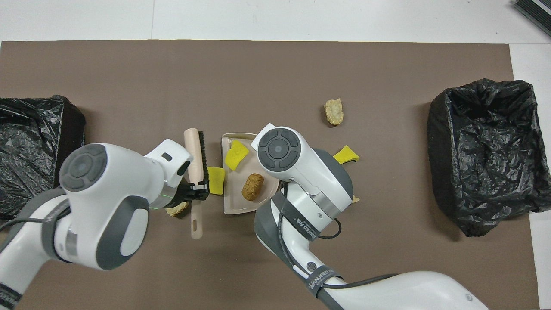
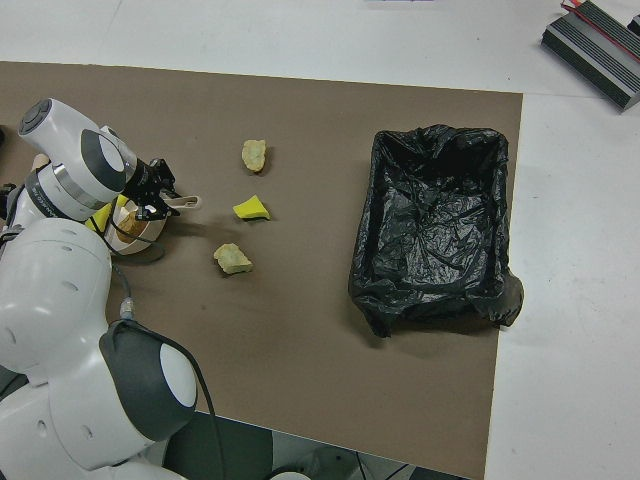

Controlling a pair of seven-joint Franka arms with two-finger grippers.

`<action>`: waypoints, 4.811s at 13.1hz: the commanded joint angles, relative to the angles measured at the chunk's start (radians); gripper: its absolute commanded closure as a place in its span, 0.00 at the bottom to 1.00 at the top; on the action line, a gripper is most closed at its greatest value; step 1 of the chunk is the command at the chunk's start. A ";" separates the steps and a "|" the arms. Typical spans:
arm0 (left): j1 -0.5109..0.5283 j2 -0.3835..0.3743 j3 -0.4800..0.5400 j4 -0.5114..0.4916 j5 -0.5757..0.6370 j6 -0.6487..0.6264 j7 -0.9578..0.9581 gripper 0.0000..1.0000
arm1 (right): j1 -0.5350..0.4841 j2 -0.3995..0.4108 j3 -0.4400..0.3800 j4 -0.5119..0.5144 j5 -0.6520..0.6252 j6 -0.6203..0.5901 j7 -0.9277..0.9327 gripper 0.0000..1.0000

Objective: Sweep and dump trash in bin
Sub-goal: 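Sweep the yellow and tan debris into the dustpan with the left gripper, then carry the loaded dustpan to the bin with the right gripper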

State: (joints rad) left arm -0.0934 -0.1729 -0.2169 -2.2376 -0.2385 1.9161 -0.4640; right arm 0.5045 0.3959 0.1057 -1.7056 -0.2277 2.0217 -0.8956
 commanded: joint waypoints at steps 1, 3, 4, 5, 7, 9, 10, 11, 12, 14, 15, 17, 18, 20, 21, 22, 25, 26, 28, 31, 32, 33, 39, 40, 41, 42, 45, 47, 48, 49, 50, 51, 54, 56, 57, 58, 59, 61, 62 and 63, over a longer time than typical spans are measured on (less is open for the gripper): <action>0.023 -0.086 0.024 -0.121 0.016 0.000 -0.054 1.00 | -0.007 -0.005 0.003 -0.017 0.015 0.026 -0.002 1.00; 0.023 -0.128 0.025 -0.224 0.016 0.050 -0.091 1.00 | -0.006 -0.006 0.003 -0.022 0.011 0.023 -0.002 1.00; 0.020 -0.128 0.021 -0.253 0.016 0.081 -0.141 1.00 | -0.006 -0.008 0.003 -0.026 0.007 0.023 -0.005 1.00; 0.008 -0.125 0.018 -0.295 0.016 0.122 -0.178 1.00 | -0.004 -0.009 0.003 -0.026 0.004 0.020 -0.011 1.00; -0.006 -0.120 0.010 -0.323 0.016 0.199 -0.211 1.00 | -0.004 -0.012 0.003 -0.032 0.002 0.015 -0.014 1.00; -0.031 -0.076 -0.043 -0.323 0.002 0.281 -0.214 1.00 | -0.004 -0.012 0.003 -0.034 0.002 0.018 -0.013 1.00; -0.032 -0.057 -0.082 -0.312 -0.001 0.332 -0.209 1.00 | -0.003 -0.012 0.003 -0.032 0.002 0.020 -0.013 1.00; -0.057 -0.031 -0.094 -0.297 -0.011 0.372 -0.197 1.00 | 0.000 -0.012 0.003 -0.031 0.002 0.022 -0.013 1.00; -0.112 0.021 -0.094 -0.271 -0.015 0.412 -0.194 1.00 | 0.000 -0.011 0.003 -0.031 0.004 0.026 -0.011 1.00; -0.132 0.088 -0.132 -0.220 -0.015 0.481 -0.171 1.00 | 0.003 -0.011 0.003 -0.031 0.008 0.028 -0.002 1.00; -0.131 0.111 -0.156 -0.180 -0.015 0.481 -0.124 1.00 | 0.008 -0.005 0.003 -0.031 0.008 0.032 0.006 1.00; -0.129 0.134 -0.173 -0.142 -0.015 0.494 -0.044 1.00 | 0.014 0.004 0.003 -0.031 0.010 0.046 0.030 1.00; -0.131 0.141 -0.179 -0.136 -0.015 0.494 -0.033 1.00 | 0.014 0.006 0.003 -0.031 0.010 0.046 0.030 1.00; -0.126 0.142 -0.187 -0.117 -0.015 0.474 -0.030 1.00 | 0.006 0.006 0.003 -0.028 0.014 0.043 0.030 1.00; -0.126 0.144 -0.188 -0.117 -0.015 0.474 -0.039 1.00 | 0.000 0.003 0.003 -0.026 0.018 0.040 0.024 1.00; -0.121 0.144 -0.188 -0.116 -0.013 0.472 -0.047 1.00 | -0.006 -0.002 0.003 -0.023 0.018 0.034 0.020 1.00; -0.089 0.124 -0.177 -0.065 0.001 0.372 -0.070 1.00 | -0.033 -0.025 0.003 -0.026 0.019 0.026 -0.008 1.00; -0.069 0.122 -0.170 -0.024 0.031 0.313 -0.074 1.00 | -0.050 -0.038 0.006 -0.028 0.021 0.017 -0.023 1.00; -0.071 0.109 -0.130 0.051 0.129 0.201 -0.106 1.00 | -0.084 -0.060 0.008 -0.026 0.057 0.006 -0.087 1.00; -0.084 0.018 -0.121 0.053 0.145 0.019 -0.123 1.00 | -0.151 -0.094 0.008 -0.022 0.128 -0.024 -0.218 1.00; -0.095 -0.005 -0.130 0.027 0.143 0.026 -0.171 1.00 | -0.171 -0.110 0.008 -0.019 0.130 -0.043 -0.247 1.00; -0.117 -0.011 -0.151 0.012 0.133 0.061 -0.221 1.00 | -0.207 -0.123 0.008 -0.014 0.157 -0.066 -0.285 1.00; -0.112 0.032 -0.426 -0.043 0.117 0.224 -0.387 1.00 | -0.411 -0.141 0.002 0.092 0.203 -0.250 -0.535 1.00; -0.114 0.033 -0.426 -0.042 0.117 0.247 -0.396 1.00 | -0.449 -0.146 0.002 0.095 0.203 -0.262 -0.566 1.00; -0.108 0.044 -0.427 -0.043 0.116 0.267 -0.406 1.00 | -0.483 -0.153 0.002 0.095 0.200 -0.267 -0.592 1.00; -0.111 0.059 -0.426 -0.057 0.116 0.274 -0.409 1.00 | -0.524 -0.155 -0.001 0.098 0.197 -0.280 -0.620 1.00; -0.124 0.094 -0.427 -0.091 0.116 0.345 -0.537 1.00 | -0.641 -0.150 -0.003 0.107 0.180 -0.282 -0.715 1.00; -0.131 0.102 -0.427 -0.105 0.117 0.356 -0.536 1.00 | -0.705 -0.150 -0.004 0.109 0.167 -0.273 -0.762 1.00; -0.132 0.102 -0.429 -0.112 0.117 0.357 -0.527 1.00 | -0.742 -0.150 -0.004 0.113 0.138 -0.267 -0.784 1.00; -0.132 0.102 -0.430 -0.126 0.117 0.363 -0.481 1.00 | -0.771 -0.150 -0.003 0.141 0.108 -0.264 -0.811 1.00; -0.132 0.102 -0.430 -0.131 0.116 0.372 -0.441 1.00 | -0.794 -0.149 -0.004 0.161 0.093 -0.264 -0.838 1.00; -0.132 0.102 -0.430 -0.131 0.117 0.374 -0.429 1.00 | -0.817 -0.149 -0.004 0.173 0.075 -0.262 -0.858 1.00; -0.132 0.104 -0.430 -0.142 0.117 0.388 -0.426 1.00 | -0.917 -0.154 -0.003 0.185 -0.021 -0.259 -0.939 1.00; -0.129 0.105 -0.429 -0.149 0.116 0.411 -0.424 0.47 | -0.965 -0.157 -0.007 0.184 -0.077 -0.203 -1.002 1.00; -0.126 0.108 -0.429 -0.146 0.117 0.412 -0.412 0.24 | -0.984 -0.169 -0.006 0.181 -0.141 -0.178 -0.999 1.00; -0.123 0.110 -0.427 -0.143 0.116 0.415 -0.400 0.10 | -0.994 -0.170 -0.004 0.176 -0.204 -0.163 -0.996 1.00; -0.118 0.119 -0.426 -0.136 0.117 0.416 -0.383 0.00 | -0.995 -0.173 -0.006 0.175 -0.263 -0.153 -0.994 1.00; -0.088 0.122 -0.418 -0.111 0.122 0.408 -0.367 0.00 | -0.983 -0.190 -0.004 0.153 -0.405 -0.149 -0.904 1.00; -0.047 0.122 -0.417 -0.091 0.130 0.397 -0.360 0.00 | -0.980 -0.202 0.002 0.127 -0.476 -0.146 -0.858 1.00; -0.019 0.118 -0.404 -0.070 0.133 0.391 -0.341 0.00 | -0.975 -0.216 0.008 0.103 -0.528 -0.144 -0.814 1.00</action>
State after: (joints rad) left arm -0.1696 -0.0542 -0.6363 -2.3452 -0.1161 2.3170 -0.8507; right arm -0.4766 0.2309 0.0983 -1.5320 -0.6589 1.8664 -1.7884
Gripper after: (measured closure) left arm 0.004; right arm 0.683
